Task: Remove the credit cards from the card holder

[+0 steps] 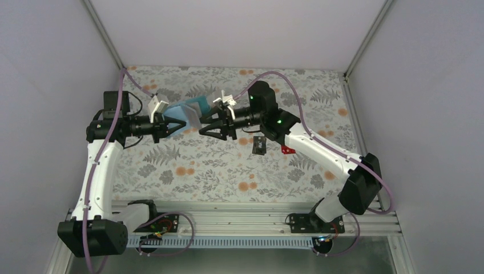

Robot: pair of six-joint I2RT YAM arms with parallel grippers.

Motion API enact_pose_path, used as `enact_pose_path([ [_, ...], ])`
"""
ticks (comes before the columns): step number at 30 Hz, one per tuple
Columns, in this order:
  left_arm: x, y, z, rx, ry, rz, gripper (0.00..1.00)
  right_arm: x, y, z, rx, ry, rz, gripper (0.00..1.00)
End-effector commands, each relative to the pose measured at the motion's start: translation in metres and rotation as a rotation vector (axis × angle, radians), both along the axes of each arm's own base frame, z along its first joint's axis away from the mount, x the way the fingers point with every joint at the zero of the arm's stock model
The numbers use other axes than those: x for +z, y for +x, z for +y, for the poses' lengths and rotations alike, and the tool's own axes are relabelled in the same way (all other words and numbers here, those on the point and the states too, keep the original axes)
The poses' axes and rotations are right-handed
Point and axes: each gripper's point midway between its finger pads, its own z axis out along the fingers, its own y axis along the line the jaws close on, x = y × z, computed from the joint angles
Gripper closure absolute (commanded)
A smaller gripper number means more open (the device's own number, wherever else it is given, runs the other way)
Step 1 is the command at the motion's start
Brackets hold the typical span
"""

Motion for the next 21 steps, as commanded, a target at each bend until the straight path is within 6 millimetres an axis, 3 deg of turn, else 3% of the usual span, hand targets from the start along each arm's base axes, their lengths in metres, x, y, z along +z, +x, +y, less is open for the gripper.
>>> enact_pose_path([
  [1, 0.008, -0.006, -0.003, -0.037, -0.023, -0.041, 0.98, 0.014, 0.007, 0.005, -0.072, 0.013, -0.031, 0.57],
  [6, 0.008, -0.007, -0.004, -0.041, -0.026, -0.041, 0.98, 0.010, 0.031, 0.007, -0.221, -0.005, -0.019, 0.74],
  [13, 0.009, -0.009, -0.005, -0.050, -0.031, -0.047, 0.98, 0.010, 0.027, 0.010, -0.212, -0.007, -0.027, 0.85],
  [21, 0.010, -0.010, -0.005, -0.054, -0.031, -0.053, 0.98, 0.029, 0.016, -0.014, -0.254, 0.024, -0.145, 0.59],
])
